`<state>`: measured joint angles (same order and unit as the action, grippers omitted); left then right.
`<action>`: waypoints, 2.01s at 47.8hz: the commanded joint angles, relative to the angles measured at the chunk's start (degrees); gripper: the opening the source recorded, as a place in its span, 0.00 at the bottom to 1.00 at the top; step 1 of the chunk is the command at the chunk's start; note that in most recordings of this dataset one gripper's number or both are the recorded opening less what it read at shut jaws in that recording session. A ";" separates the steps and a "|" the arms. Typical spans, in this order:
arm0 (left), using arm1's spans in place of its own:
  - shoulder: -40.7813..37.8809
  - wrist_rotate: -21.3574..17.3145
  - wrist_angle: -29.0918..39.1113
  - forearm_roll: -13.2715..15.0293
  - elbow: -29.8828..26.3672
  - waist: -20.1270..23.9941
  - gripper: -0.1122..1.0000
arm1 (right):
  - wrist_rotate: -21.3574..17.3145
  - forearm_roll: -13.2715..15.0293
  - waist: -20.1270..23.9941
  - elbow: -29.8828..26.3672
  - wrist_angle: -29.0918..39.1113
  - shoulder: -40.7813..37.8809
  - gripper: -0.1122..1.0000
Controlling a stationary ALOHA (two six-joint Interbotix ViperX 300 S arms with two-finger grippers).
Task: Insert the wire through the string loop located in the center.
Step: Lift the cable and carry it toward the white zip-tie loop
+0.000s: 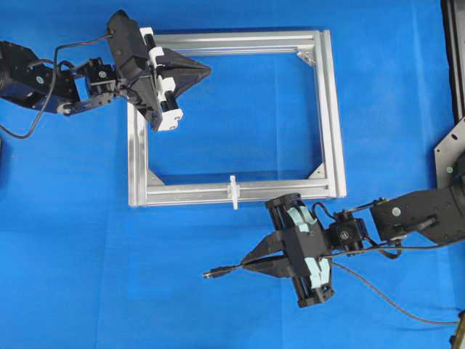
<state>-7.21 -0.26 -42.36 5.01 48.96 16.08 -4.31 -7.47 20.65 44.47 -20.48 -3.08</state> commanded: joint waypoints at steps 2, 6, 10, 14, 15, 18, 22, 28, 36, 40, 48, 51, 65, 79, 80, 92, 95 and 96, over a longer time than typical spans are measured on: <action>1.67 0.00 -0.35 -0.18 -0.44 0.09 0.10 | 0.09 0.09 0.18 -0.35 -0.26 1.49 0.08; 1.67 0.00 -0.35 -0.18 -0.44 0.09 0.10 | 0.09 0.09 0.18 0.44 -0.26 2.02 0.08; 1.67 0.09 -0.35 -0.18 -0.44 0.09 0.10 | 0.09 0.00 0.18 2.46 -0.53 3.25 0.08; 1.67 0.09 -0.35 -0.18 -0.44 0.09 0.10 | 0.00 -0.18 0.18 4.48 -0.53 4.66 0.08; 1.76 0.09 -0.35 -0.18 -0.44 0.09 0.10 | 0.00 -0.26 0.18 5.19 -0.53 5.01 0.08; 1.76 0.09 -0.35 -0.18 -0.44 0.09 0.10 | 0.00 -0.44 0.18 7.12 -0.53 6.50 0.08; 1.76 0.09 -0.35 -0.18 -0.44 0.09 0.10 | -0.09 -0.44 0.18 9.14 -0.62 8.26 0.08; 1.67 0.09 -0.35 -0.18 -0.44 0.09 0.10 | -0.18 -0.44 0.18 11.95 -0.35 10.55 0.08; 1.67 0.09 -0.35 -0.18 -0.44 0.00 0.10 | -0.26 -0.53 0.18 14.85 0.18 13.01 0.08; 1.76 0.09 -0.35 -0.18 -0.44 0.00 0.10 | -0.26 -0.62 0.18 15.03 0.26 13.18 0.08; 1.76 0.09 -0.35 -0.18 -0.44 0.09 0.10 | -0.18 -0.62 -0.09 14.77 0.18 12.92 0.08; 1.76 0.09 -0.35 -0.18 -0.44 0.09 0.10 | -0.18 -0.62 -0.79 14.85 0.09 12.92 0.08; 1.67 0.09 -0.35 -0.18 -0.44 0.09 0.10 | -0.09 -0.62 -8.70 15.64 0.09 12.92 0.08; 1.76 0.09 -0.35 -0.18 -0.35 0.00 0.10 | -0.09 -0.70 -13.97 16.08 0.00 12.57 0.08; 1.76 0.09 -0.35 -0.18 -0.44 0.00 0.10 | -0.09 -0.70 -13.97 16.08 0.00 12.48 0.08; 1.76 0.09 -0.35 -0.18 -0.44 0.09 0.10 | -0.09 -0.62 -13.97 16.08 -0.09 12.22 0.08; 1.76 0.09 -0.35 -0.18 -0.44 0.00 0.10 | -0.09 -0.62 -14.06 16.08 -0.09 12.30 0.08; 1.76 0.09 -0.35 -0.18 -0.44 0.09 0.10 | -0.09 -0.62 -13.97 16.08 -0.09 12.22 0.08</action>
<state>-7.21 -0.26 -42.36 5.01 48.96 16.08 -4.39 -8.00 6.68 60.91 -20.04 8.88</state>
